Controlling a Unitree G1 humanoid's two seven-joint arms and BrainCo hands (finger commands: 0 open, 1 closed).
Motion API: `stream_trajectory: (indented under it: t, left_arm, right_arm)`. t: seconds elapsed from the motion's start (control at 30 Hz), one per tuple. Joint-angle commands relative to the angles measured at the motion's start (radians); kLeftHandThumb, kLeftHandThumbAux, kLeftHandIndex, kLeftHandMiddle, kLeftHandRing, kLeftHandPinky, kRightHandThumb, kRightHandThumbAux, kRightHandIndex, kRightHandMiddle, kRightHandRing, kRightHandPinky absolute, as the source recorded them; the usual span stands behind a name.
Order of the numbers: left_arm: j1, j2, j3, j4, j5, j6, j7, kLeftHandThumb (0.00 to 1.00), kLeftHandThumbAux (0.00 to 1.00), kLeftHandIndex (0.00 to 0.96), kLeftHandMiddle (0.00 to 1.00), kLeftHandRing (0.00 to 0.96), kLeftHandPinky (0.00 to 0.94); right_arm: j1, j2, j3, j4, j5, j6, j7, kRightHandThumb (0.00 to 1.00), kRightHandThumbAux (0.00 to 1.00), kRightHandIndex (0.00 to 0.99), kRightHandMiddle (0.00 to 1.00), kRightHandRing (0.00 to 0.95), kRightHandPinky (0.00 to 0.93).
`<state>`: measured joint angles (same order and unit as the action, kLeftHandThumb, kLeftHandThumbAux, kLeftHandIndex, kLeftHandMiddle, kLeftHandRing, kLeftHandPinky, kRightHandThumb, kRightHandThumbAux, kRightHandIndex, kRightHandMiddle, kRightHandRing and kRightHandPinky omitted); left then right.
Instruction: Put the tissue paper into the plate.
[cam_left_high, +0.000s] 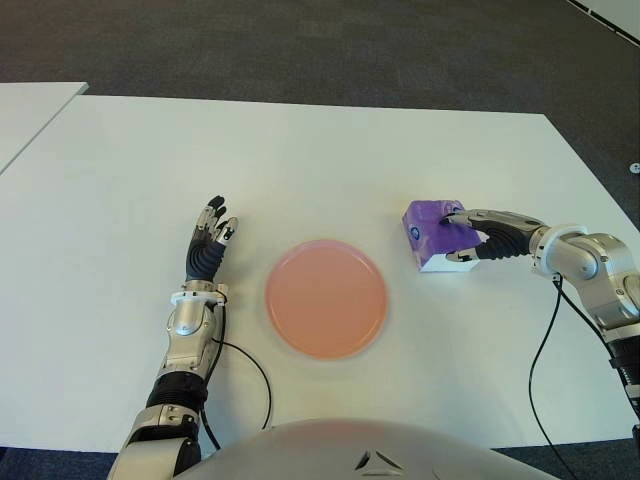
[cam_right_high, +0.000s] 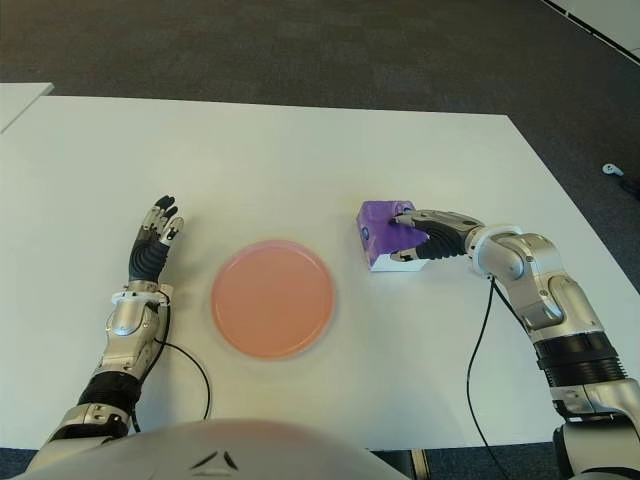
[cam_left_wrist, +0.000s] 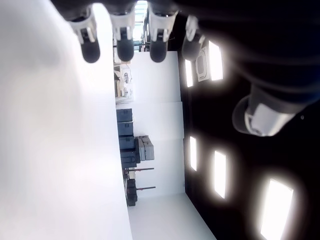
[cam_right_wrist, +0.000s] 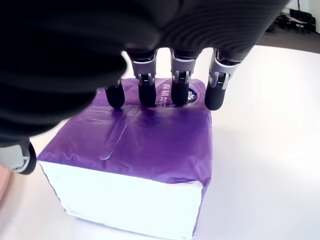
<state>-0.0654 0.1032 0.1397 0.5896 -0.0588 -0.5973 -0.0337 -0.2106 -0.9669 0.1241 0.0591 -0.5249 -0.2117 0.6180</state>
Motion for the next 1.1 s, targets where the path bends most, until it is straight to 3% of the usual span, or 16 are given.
stream_trajectory:
  t: [0.03, 1.1]
  left_arm:
    - [0.028, 0.001, 0.001, 0.042, 0.003, 0.025, -0.006, 0.000, 0.467, 0.000, 0.000, 0.000, 0.000]
    - [0.023, 0.000, 0.008, 0.046, 0.003, 0.029, 0.000, 0.000, 0.475, 0.000, 0.000, 0.000, 0.000]
  right_arm:
    - [-0.009, 0.006, 0.026, 0.038, -0.028, -0.034, -0.027, 0.374, 0.354, 0.000, 0.000, 0.000, 0.000]
    - [-0.085, -0.010, 0.018, 0.136, -0.057, -0.173, -0.164, 0.433, 0.366, 0.000, 0.000, 0.000, 0.000]
